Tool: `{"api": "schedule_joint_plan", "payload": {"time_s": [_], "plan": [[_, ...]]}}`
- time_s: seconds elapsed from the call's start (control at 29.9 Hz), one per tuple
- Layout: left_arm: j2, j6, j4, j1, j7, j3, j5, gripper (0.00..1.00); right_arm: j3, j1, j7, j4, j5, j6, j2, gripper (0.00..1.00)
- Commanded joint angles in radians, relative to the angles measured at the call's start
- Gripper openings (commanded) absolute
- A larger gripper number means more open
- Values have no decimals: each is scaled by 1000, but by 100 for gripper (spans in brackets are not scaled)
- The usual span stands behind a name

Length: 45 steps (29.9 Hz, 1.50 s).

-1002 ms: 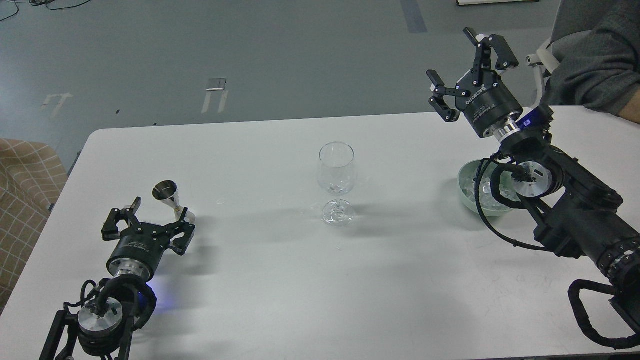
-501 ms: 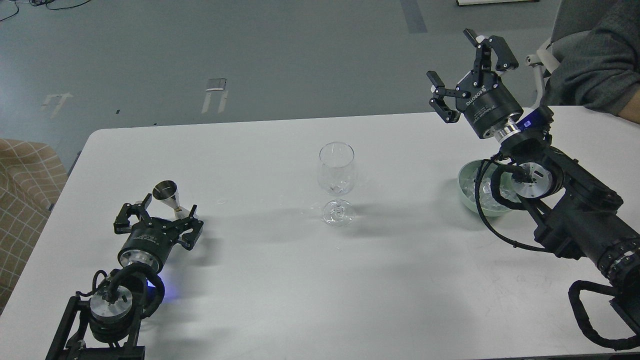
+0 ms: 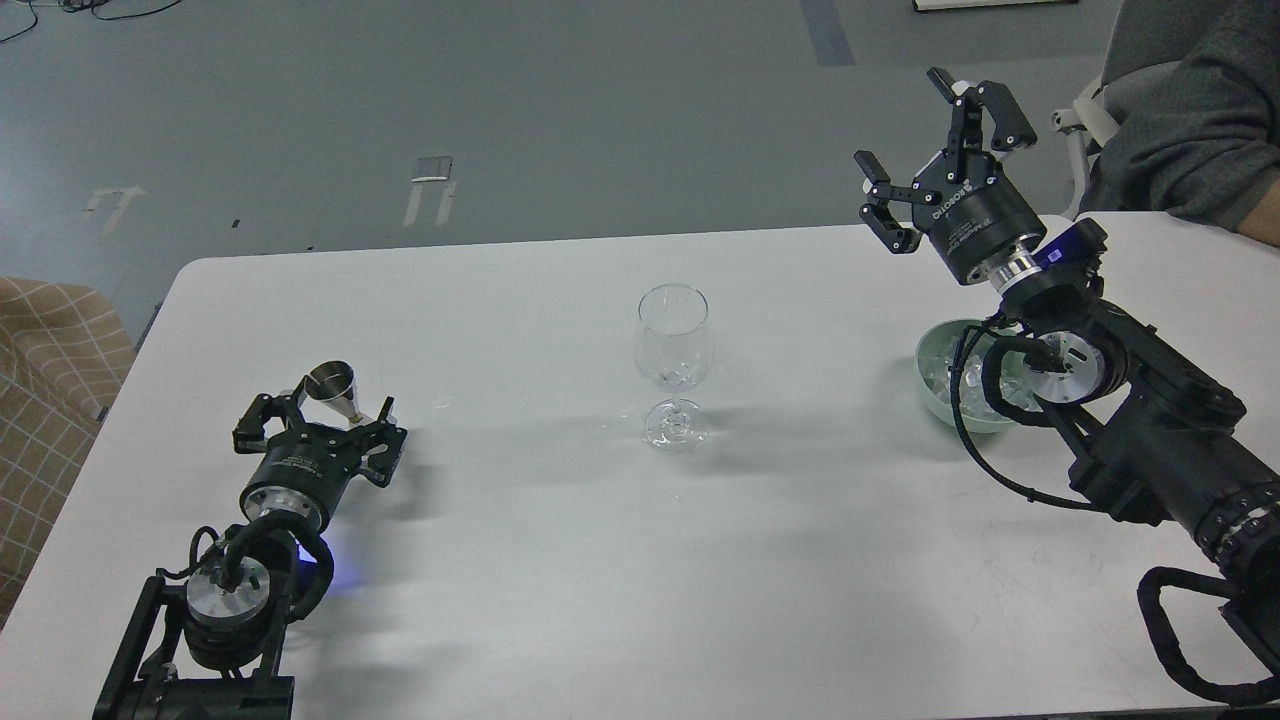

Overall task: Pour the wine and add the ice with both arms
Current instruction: 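Grasp the metal jigger with the left gripper and lift it upright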

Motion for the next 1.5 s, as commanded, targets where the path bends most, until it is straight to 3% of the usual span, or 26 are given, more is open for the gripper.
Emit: {"api": "schedule_joint_plan", "payload": {"time_s": [0.0, 0.13, 0.4, 0.63, 1.07, 1.47], "plan": [[0, -3, 0, 2, -3, 1, 0, 75, 0, -1, 0, 0, -1, 0, 2, 100], [0, -6, 0, 3, -3, 1, 5, 62, 0, 0, 0, 1, 0, 0, 2, 100], [0, -8, 0, 3, -6, 0, 40, 55, 0, 3, 0, 1, -1, 0, 2, 100], [0, -27, 0, 3, -6, -2, 38, 40, 0, 0, 0, 1, 0, 0, 2, 100], [0, -35, 0, 6, 4, -3, 32, 34, 0, 0, 0, 0, -1, 0, 2, 100], [0, -70, 0, 6, -3, -2, 26, 4, 0, 0, 0, 1, 0, 0, 2, 100]]}}
